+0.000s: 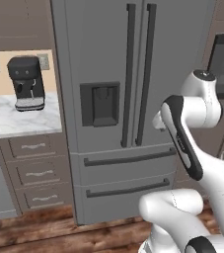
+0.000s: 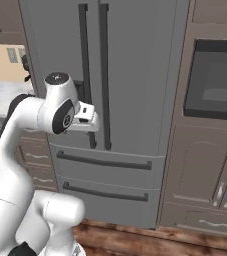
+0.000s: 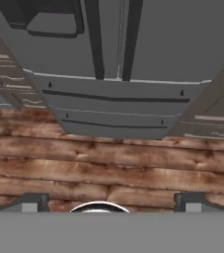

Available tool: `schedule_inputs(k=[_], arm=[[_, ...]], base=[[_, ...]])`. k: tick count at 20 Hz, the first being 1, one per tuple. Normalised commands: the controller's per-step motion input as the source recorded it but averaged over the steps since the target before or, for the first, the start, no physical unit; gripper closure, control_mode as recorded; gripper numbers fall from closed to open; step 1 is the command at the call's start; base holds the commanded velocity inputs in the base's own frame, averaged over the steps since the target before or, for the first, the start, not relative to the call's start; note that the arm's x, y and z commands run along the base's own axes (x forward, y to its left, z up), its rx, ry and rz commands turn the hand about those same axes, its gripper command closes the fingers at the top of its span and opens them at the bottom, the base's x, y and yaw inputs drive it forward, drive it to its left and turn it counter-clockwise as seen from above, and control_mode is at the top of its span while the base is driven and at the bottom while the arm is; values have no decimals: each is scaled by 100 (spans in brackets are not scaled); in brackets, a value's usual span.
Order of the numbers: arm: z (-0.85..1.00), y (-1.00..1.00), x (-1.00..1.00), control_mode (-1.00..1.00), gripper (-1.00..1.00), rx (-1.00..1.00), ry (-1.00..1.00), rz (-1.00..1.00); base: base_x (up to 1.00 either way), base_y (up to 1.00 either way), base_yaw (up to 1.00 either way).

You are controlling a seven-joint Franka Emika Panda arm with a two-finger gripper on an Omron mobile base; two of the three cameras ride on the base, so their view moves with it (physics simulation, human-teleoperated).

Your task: Take the lemon wedge from the fridge and place it on the plate with fish on the dining counter.

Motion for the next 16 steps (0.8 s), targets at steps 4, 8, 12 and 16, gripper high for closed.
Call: schedule_inputs(k=[4, 8, 12, 16], arm=[[17, 11, 89, -100, -100, -1, -31, 0], [50, 0, 43, -100, -100, 1, -46, 0], [65, 1, 5, -100, -100, 2, -62, 0], [53, 38, 17, -100, -100, 8, -56, 0]], base=[[0, 0, 0], [0, 0, 0], [0, 0, 0], [0, 0, 0]])
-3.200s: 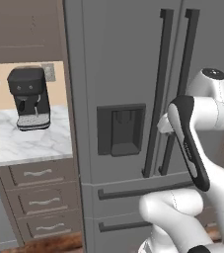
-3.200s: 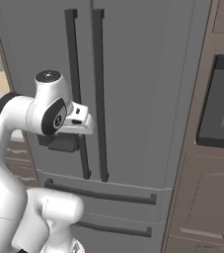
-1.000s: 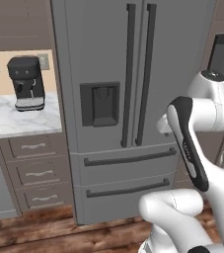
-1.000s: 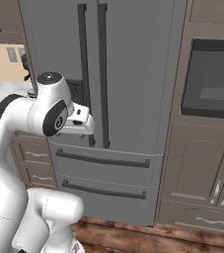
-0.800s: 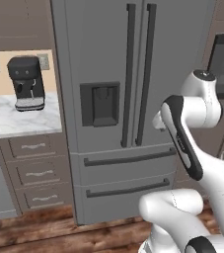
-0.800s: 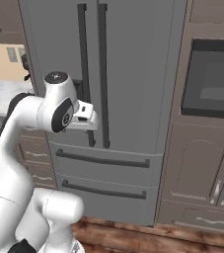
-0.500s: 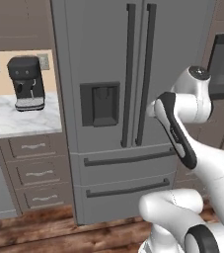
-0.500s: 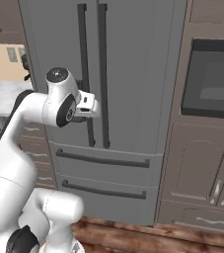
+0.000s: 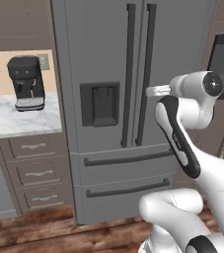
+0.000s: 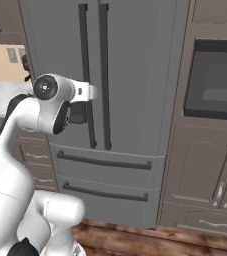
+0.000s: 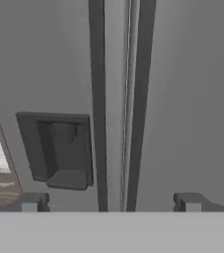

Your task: Take the lemon wedge from the fridge and place it on the plate with fish on the dining counter.

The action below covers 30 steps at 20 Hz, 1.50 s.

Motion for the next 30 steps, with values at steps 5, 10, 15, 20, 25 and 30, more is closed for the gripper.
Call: schedule_inputs(k=[5, 10, 15, 20, 25, 30], arm=[[31, 73, 48, -100, -100, 0, -35, -3], [0, 5, 49, -100, -100, 0, 7, -4], [0, 0, 99, -100, -100, 0, 30, -4], [0, 0, 67, -100, -100, 0, 37, 0], [-6, 0, 6, -100, -100, 0, 5, 0], [-48, 0, 1, -100, -100, 0, -4, 0]], base=[[0, 0, 0], [0, 0, 0], [0, 0, 0], [0, 0, 0], [0, 0, 0], [0, 0, 0]])
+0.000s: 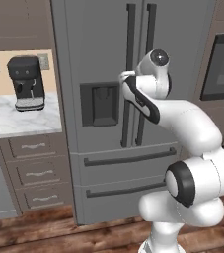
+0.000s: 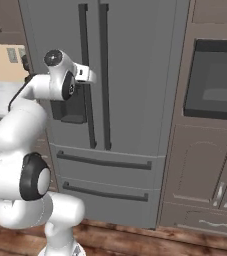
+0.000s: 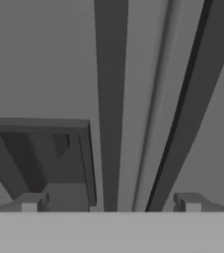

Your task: Take the lemon wedge from the fridge and place it on the plate with fish on the dining counter.

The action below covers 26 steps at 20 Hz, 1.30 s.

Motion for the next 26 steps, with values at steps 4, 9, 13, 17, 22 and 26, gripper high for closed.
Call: schedule_inputs(k=[4, 9, 13, 17, 22, 26], arm=[[-15, 0, 20, -100, -100, 0, -3, 0], [-16, 0, 45, -100, -100, 0, -1, 0], [-7, 0, 54, -100, -100, 0, 0, 0], [-3, 0, 44, -100, -100, 0, 0, 0], [-6, 0, 41, -100, -100, 0, 0, 0], [-14, 0, 40, -100, -100, 0, 0, 0]], base=[[0, 0, 0], [0, 0, 0], [0, 0, 0], [0, 0, 0], [0, 0, 0], [0, 0, 0]])
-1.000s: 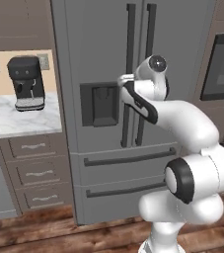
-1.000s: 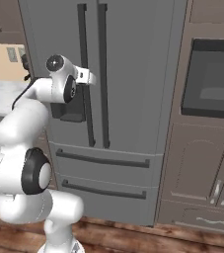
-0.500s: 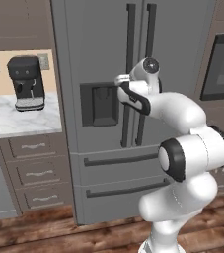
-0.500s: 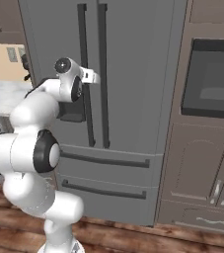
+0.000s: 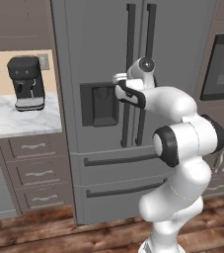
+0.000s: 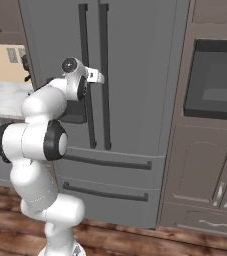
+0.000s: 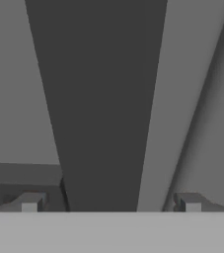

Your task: Take the lemon wedge from the fridge and place it on the plate with fish on the dining counter.

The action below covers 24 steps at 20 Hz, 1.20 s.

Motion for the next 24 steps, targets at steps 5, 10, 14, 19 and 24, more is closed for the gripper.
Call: schedule_inputs(k=[5, 10, 14, 19, 24], arm=[[-15, 0, 37, -100, -100, 1, 0, 0], [-12, 4, 38, -100, -100, 1, 0, 0], [-11, 0, 27, -100, 100, 0, -3, 0], [0, 0, 0, -100, 100, 0, 0, 0], [0, 0, 0, -100, 100, 0, 0, 0]], base=[[0, 0, 0], [0, 0, 0], [0, 0, 0], [0, 0, 0], [0, 0, 0]])
